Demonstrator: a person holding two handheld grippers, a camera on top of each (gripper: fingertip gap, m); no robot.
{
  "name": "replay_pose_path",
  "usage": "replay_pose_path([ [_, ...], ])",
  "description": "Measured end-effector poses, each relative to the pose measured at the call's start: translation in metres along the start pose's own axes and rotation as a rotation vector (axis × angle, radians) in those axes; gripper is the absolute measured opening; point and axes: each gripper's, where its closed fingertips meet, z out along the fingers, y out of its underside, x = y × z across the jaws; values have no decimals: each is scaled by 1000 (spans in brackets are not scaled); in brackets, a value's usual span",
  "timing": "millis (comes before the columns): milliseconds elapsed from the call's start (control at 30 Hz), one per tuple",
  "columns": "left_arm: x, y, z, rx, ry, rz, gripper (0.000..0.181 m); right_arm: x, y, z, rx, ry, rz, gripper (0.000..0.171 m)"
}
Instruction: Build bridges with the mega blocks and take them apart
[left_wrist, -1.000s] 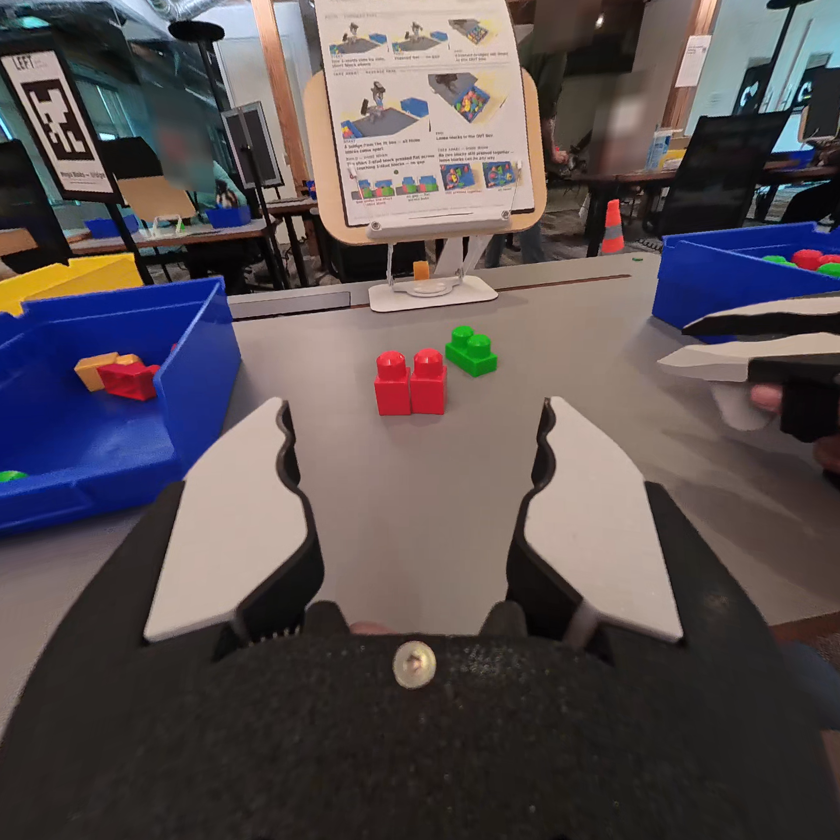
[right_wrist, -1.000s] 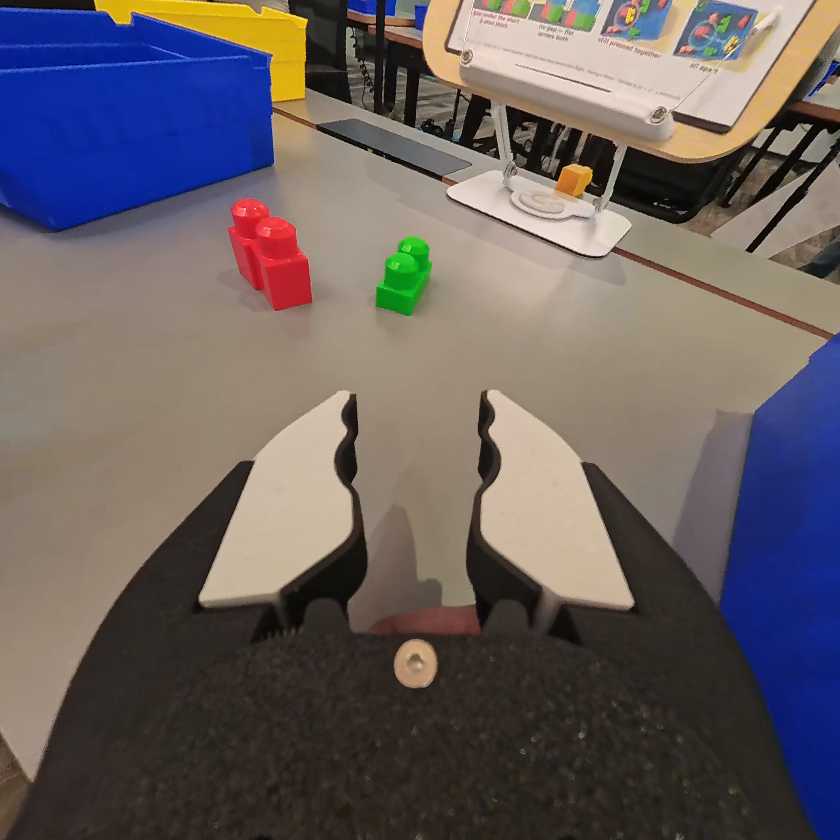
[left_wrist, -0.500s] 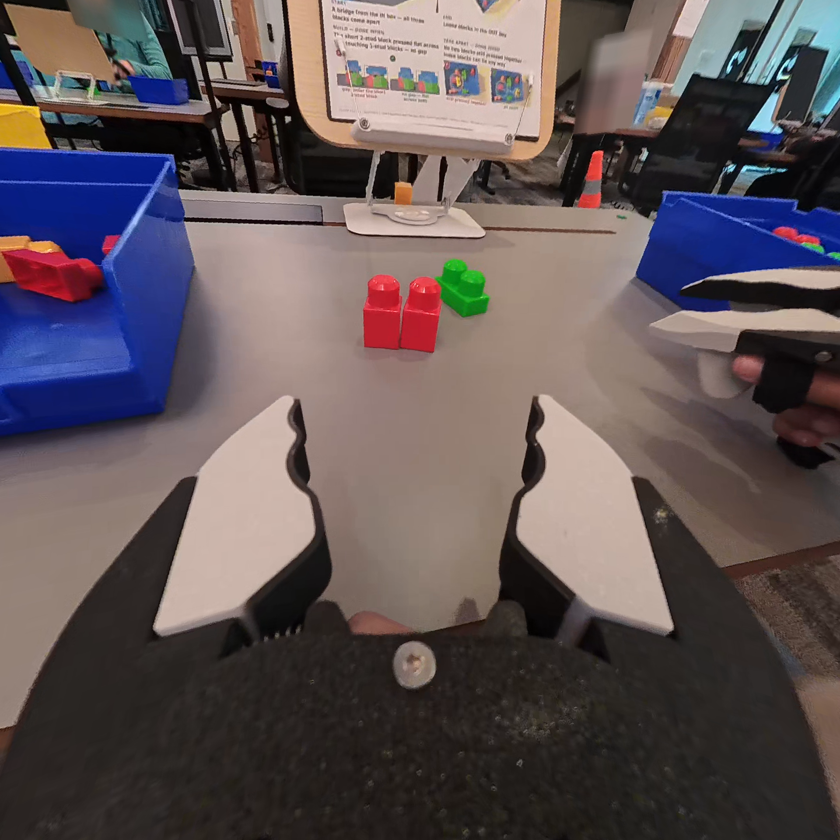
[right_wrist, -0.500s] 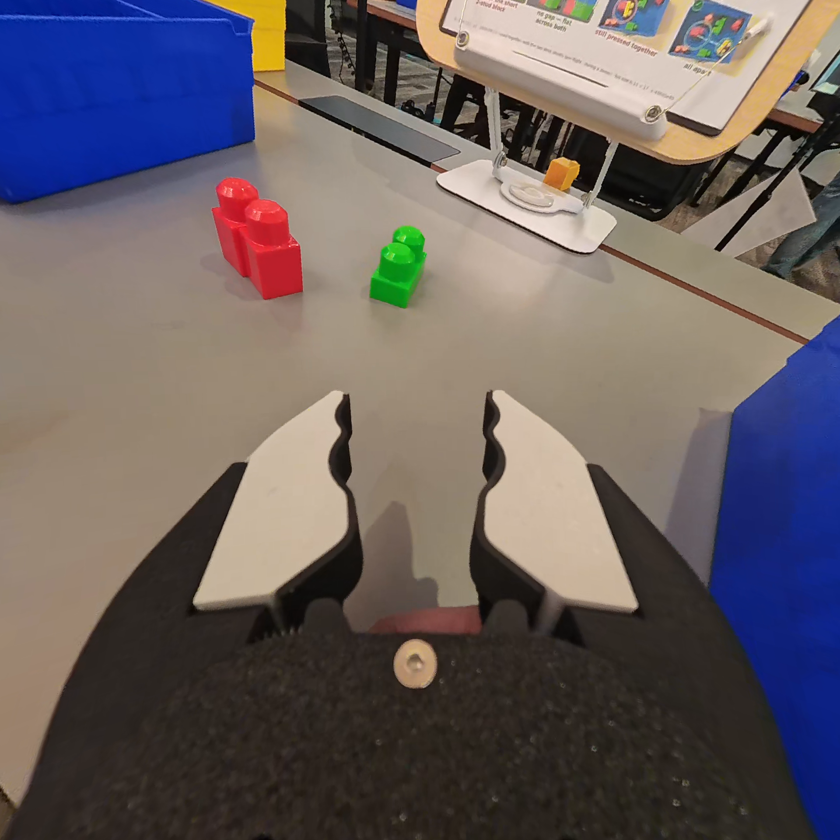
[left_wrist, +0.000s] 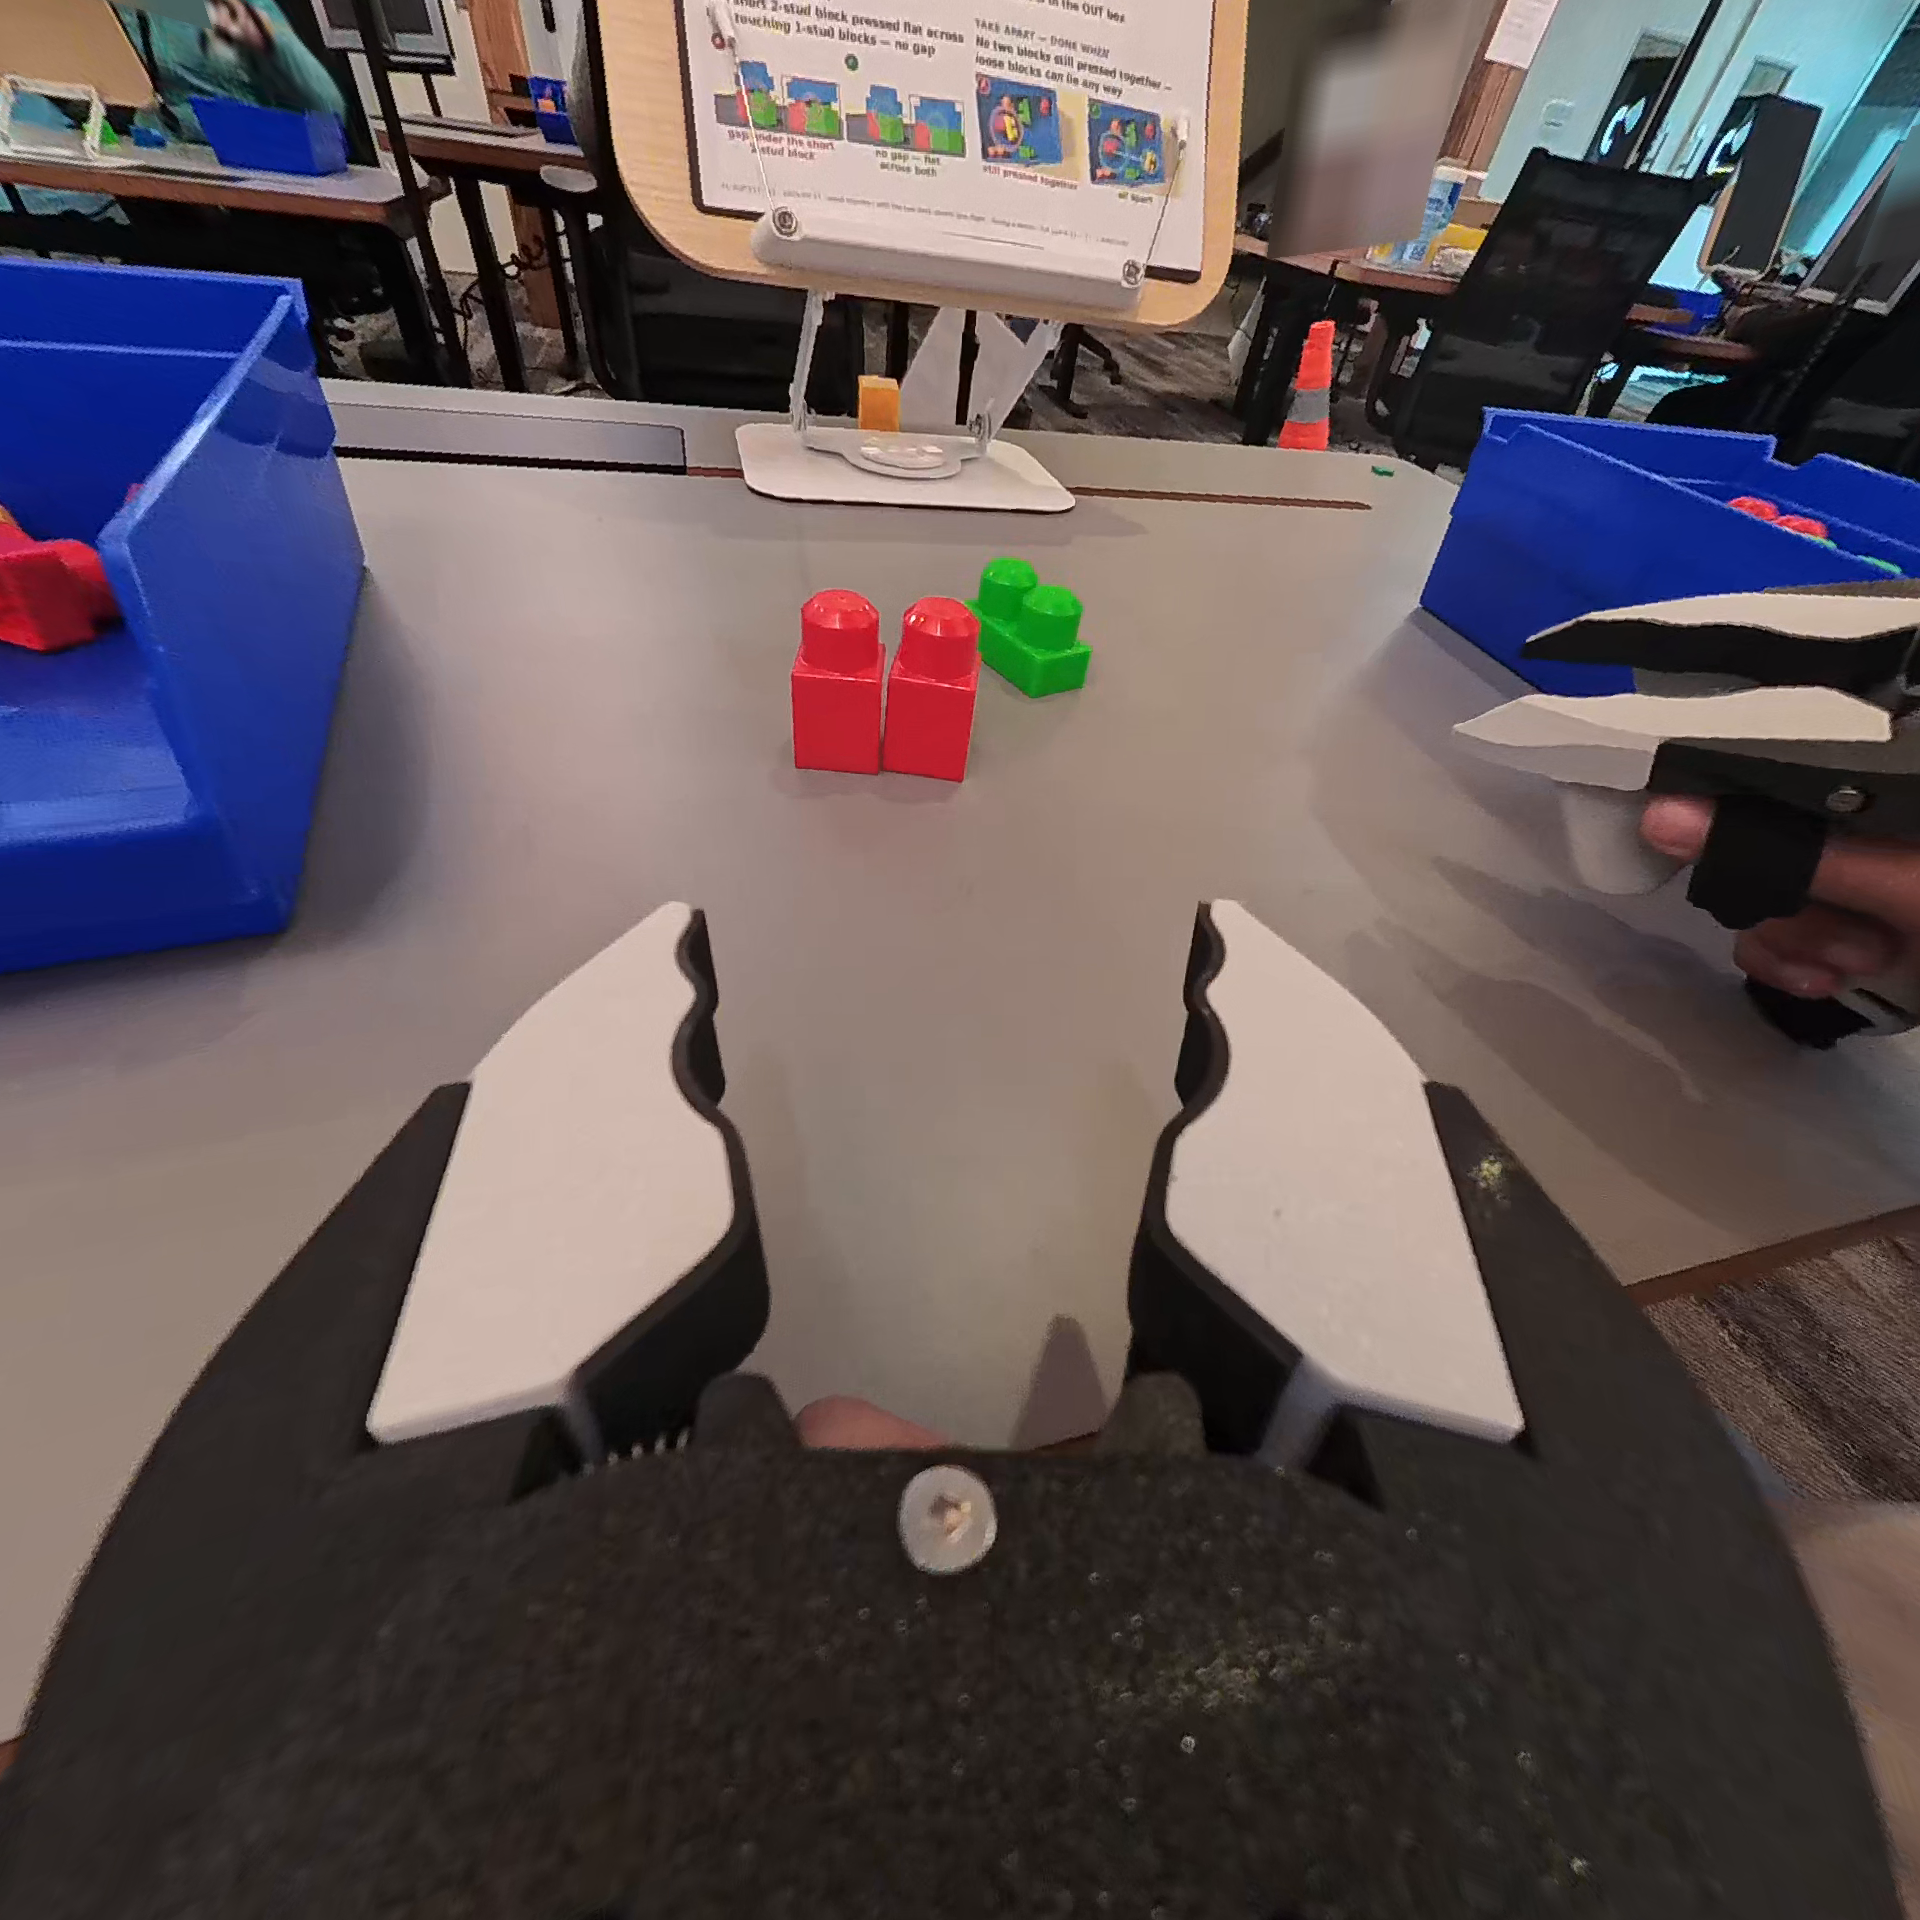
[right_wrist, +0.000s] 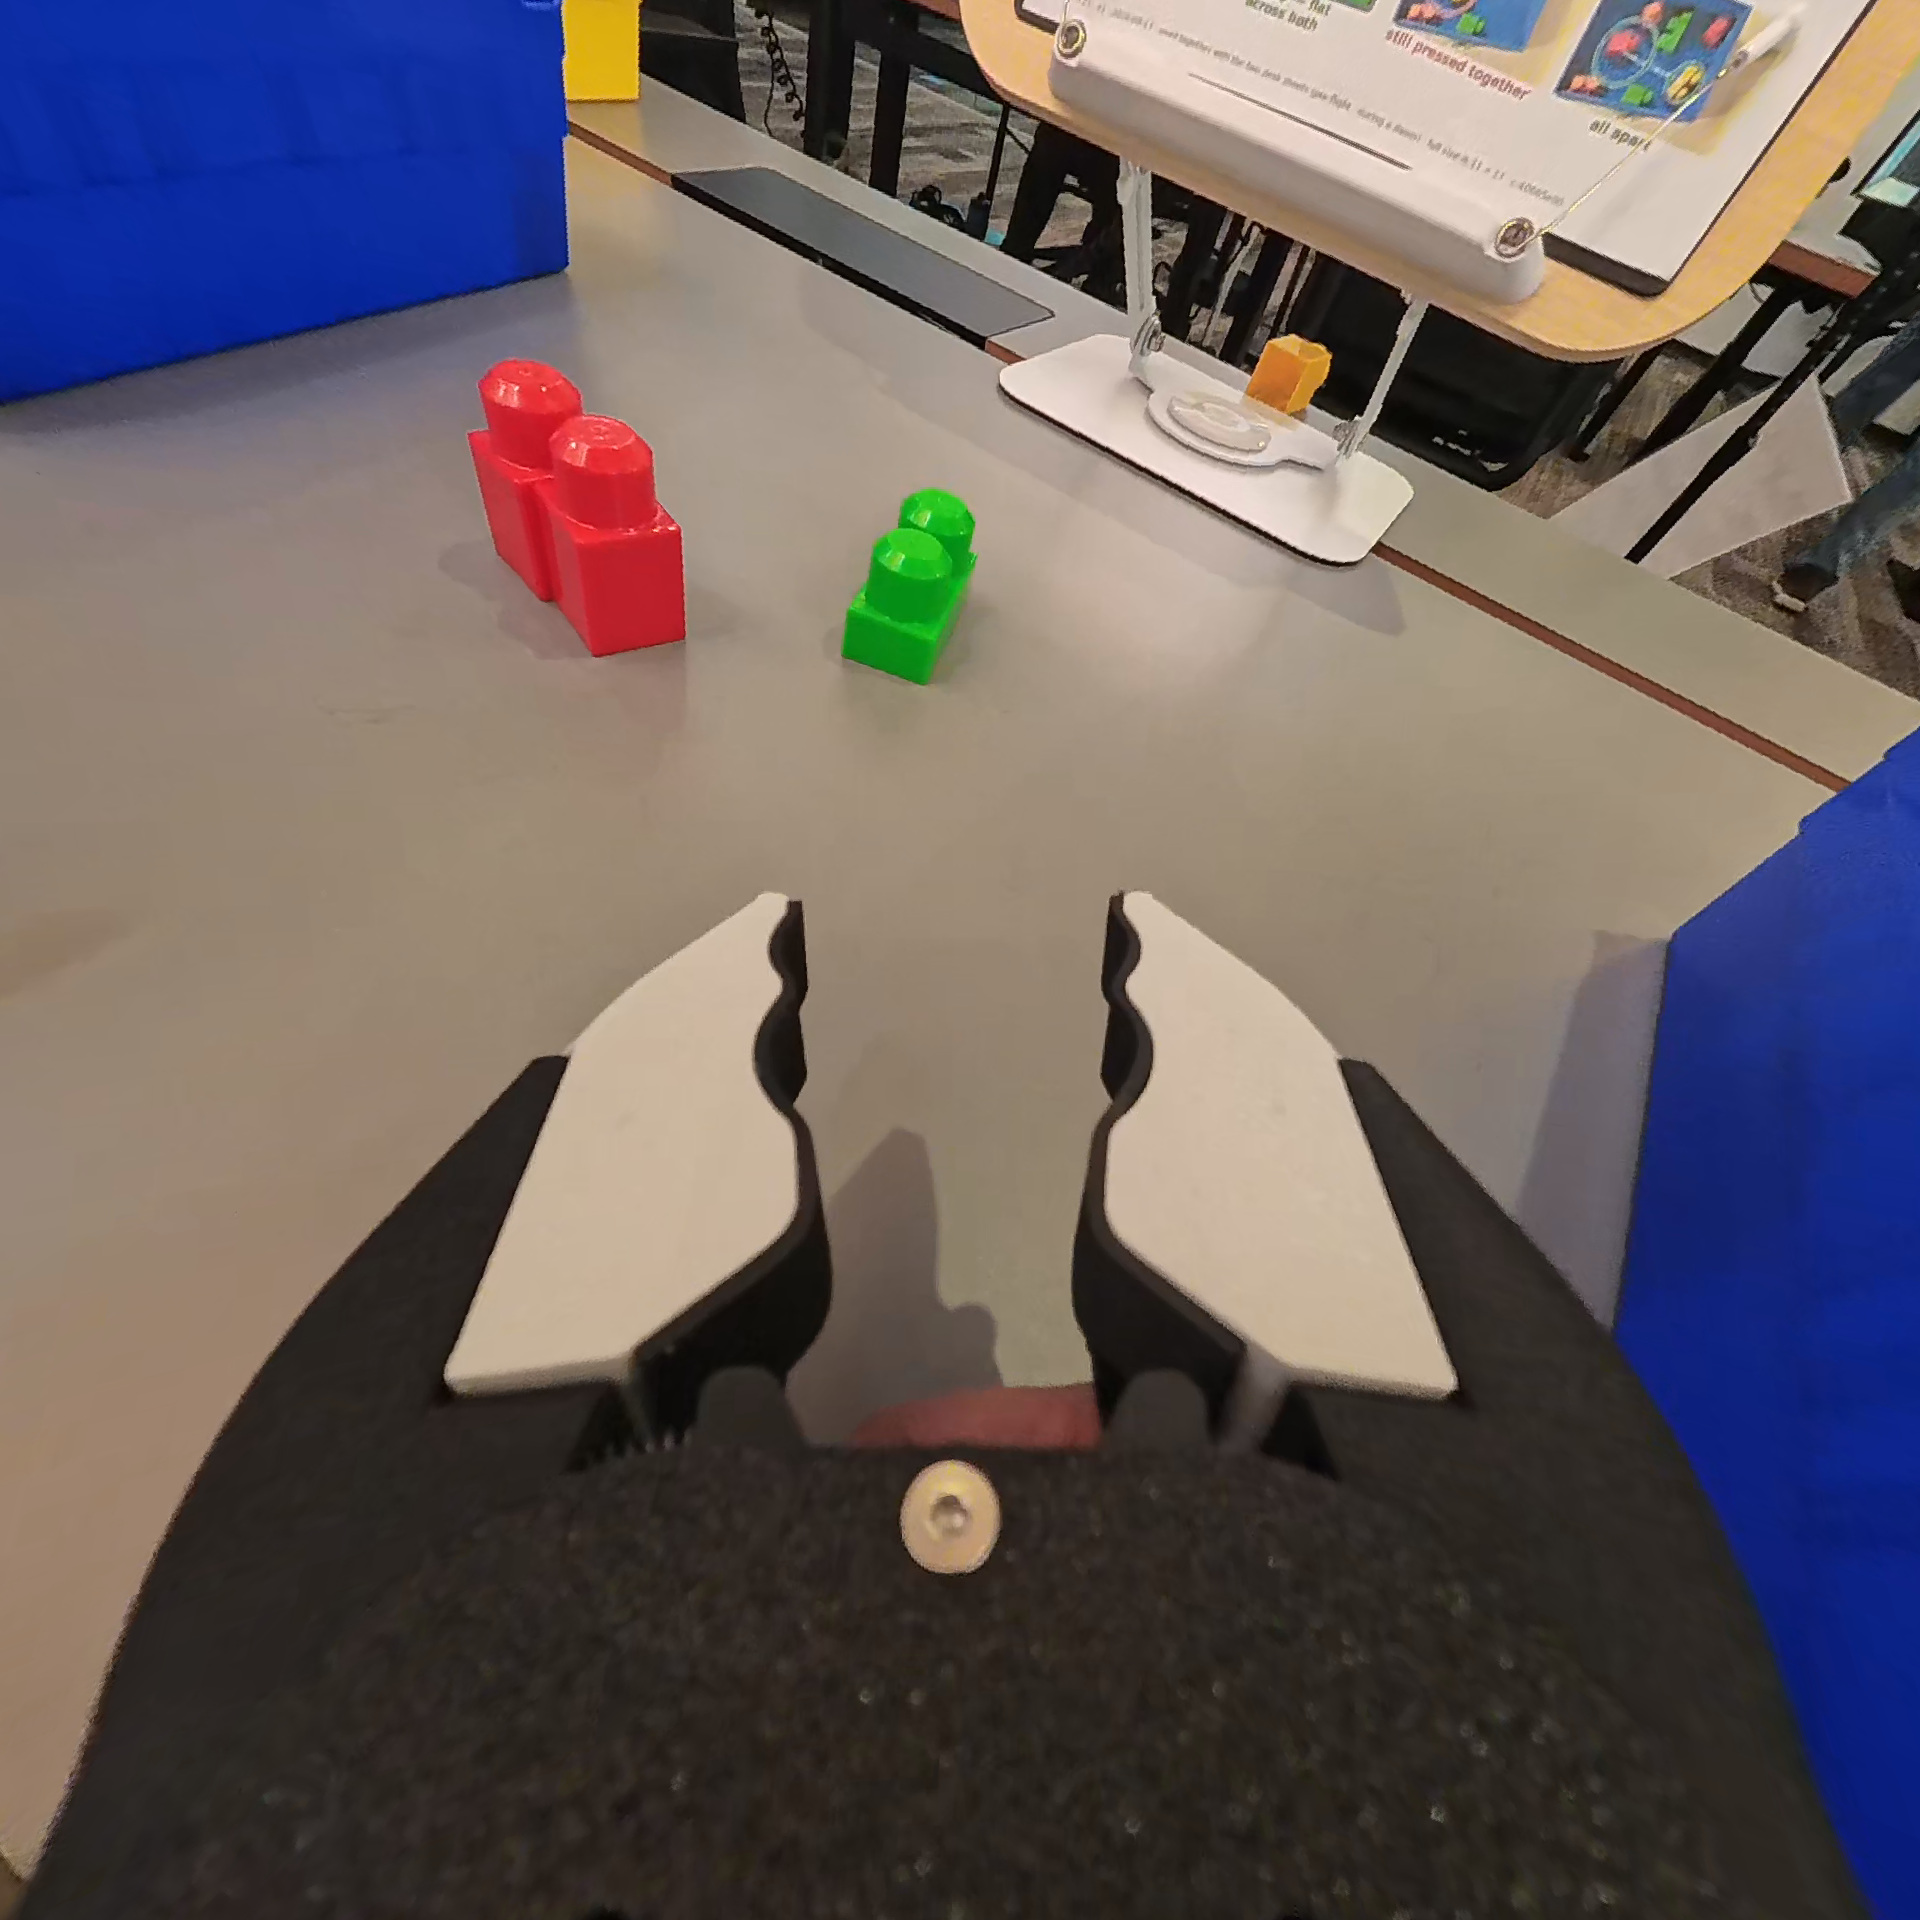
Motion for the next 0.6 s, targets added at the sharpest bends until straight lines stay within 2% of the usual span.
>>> replay_pose_path([
  [300, -2, -4, 0, 5, 7, 8, 83, -1, -6, 14, -35, -3, 24, 53],
  [600, -20, -16, 3, -9, -39, 119, 83, -12, -39, 90, -166, -39, -61, 62],
])
